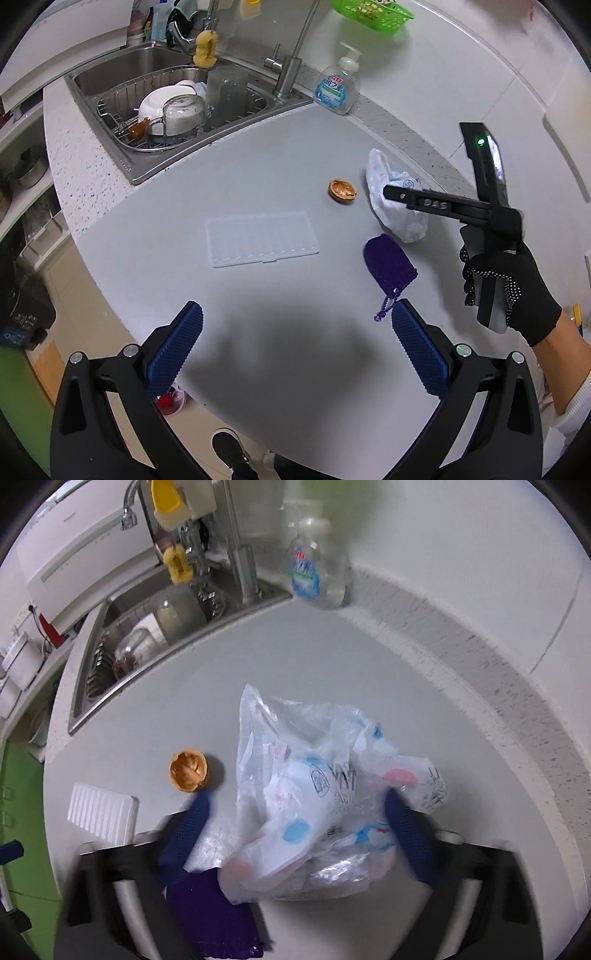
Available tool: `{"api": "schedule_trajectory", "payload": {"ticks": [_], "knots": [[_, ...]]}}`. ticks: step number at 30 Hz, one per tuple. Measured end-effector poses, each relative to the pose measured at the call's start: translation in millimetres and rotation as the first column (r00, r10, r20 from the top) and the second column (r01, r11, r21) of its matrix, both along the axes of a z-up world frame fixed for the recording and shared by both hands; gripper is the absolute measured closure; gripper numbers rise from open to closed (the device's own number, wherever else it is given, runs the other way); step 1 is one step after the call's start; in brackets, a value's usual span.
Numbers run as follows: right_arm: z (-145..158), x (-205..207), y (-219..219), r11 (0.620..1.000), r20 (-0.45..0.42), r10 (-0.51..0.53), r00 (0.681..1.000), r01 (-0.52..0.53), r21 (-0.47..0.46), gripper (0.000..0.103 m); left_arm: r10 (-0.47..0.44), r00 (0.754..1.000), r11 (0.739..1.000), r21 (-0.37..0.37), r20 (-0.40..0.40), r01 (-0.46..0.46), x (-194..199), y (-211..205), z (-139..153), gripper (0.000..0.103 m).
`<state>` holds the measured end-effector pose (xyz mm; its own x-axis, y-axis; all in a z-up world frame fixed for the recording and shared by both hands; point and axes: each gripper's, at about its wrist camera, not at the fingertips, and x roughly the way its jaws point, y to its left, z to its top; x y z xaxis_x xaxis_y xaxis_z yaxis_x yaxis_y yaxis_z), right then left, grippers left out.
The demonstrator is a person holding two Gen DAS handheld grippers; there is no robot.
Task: Collect trash
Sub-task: 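Grasp the clear plastic bag with the right gripper and lift it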
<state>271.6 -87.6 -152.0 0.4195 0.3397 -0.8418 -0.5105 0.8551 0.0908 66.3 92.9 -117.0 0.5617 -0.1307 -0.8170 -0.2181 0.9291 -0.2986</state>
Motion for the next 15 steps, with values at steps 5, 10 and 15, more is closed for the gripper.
{"api": "schedule_trajectory", "payload": {"ticks": [5,10,15], "knots": [[-4,5,-4,1.0,-0.02,-0.011,1.0,0.012,0.008,0.086,-0.002,1.0,1.0,-0.008,-0.002,0.002,3,-1,-2,0.003],[6,-2,-9,0.999,-0.019,0.011,1.0,-0.01,0.036,0.101,-0.024,1.0,1.0,-0.02,0.003,0.024,13,-8,-4,0.003],[23,-16,-23,0.997,-0.014,0.016,1.0,-0.015,0.069,0.102,-0.066,0.998,0.998,-0.016,0.017,0.067,33,-20,-1,0.003]]}}
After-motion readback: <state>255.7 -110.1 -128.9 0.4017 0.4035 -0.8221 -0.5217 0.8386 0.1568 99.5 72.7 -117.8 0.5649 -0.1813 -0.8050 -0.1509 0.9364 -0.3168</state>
